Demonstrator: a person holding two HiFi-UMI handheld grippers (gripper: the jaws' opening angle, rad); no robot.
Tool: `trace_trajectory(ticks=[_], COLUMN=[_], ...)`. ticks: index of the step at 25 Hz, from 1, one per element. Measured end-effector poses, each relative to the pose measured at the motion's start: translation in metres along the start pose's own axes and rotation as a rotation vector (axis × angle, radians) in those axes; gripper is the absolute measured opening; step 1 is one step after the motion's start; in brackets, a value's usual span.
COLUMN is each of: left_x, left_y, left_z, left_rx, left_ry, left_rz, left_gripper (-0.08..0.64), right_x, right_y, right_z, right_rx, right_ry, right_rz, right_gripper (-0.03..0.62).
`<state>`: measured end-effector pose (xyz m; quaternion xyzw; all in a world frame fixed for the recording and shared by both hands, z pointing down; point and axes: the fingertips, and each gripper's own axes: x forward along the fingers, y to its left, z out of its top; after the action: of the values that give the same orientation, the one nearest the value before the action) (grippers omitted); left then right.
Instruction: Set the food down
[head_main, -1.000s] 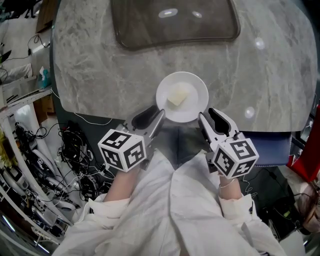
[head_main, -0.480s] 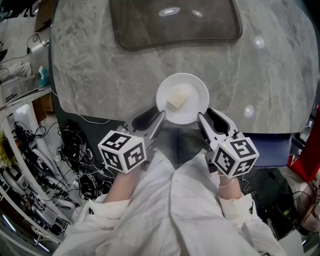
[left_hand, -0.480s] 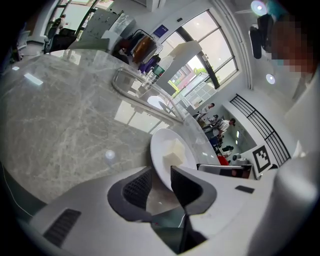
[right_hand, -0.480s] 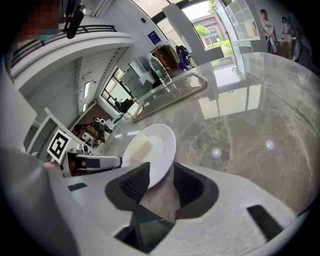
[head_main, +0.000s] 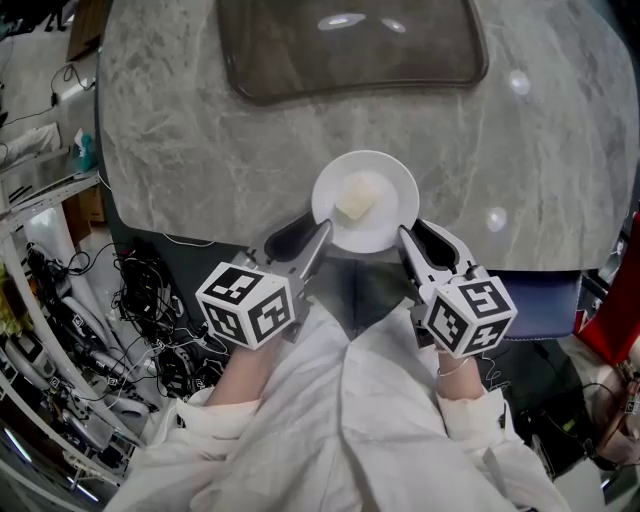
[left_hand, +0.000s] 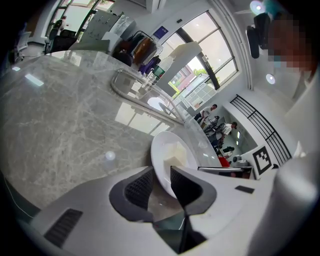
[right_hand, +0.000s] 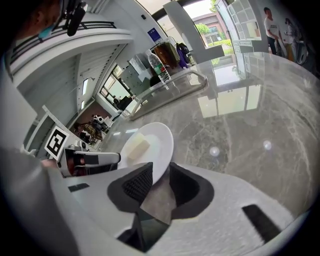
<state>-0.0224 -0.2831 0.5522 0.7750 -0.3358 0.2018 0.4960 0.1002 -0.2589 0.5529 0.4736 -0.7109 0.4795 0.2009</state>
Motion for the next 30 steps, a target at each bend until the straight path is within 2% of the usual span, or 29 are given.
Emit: trace_trajectory(ticks=[3, 18, 30], left_x=[-0.0004, -0.0001, -0.0029], left_y=[0.0010, 0.0035, 0.0024], left_z=[0.0006, -0.0022, -0.0006], left_rx=[0.002, 0.026, 0.023], left_ry=[-0.001, 0.008, -0.009], left_rz=[0.004, 0.035, -0.004], left_gripper=[0.112, 0.078, 0.069], right_x=[0.0008, 0.0003, 0.0006], right_y=[-0.0022, -0.0021, -0.0024], right_z=[0.0011, 0.0014, 0.0014], right_rx=[0.001, -0.001, -0.026], right_ry=[-0.007, -0.039, -0.039], right_rz=[-0.007, 0.008, -0.009], right_gripper=[0.069, 0.061, 0.061])
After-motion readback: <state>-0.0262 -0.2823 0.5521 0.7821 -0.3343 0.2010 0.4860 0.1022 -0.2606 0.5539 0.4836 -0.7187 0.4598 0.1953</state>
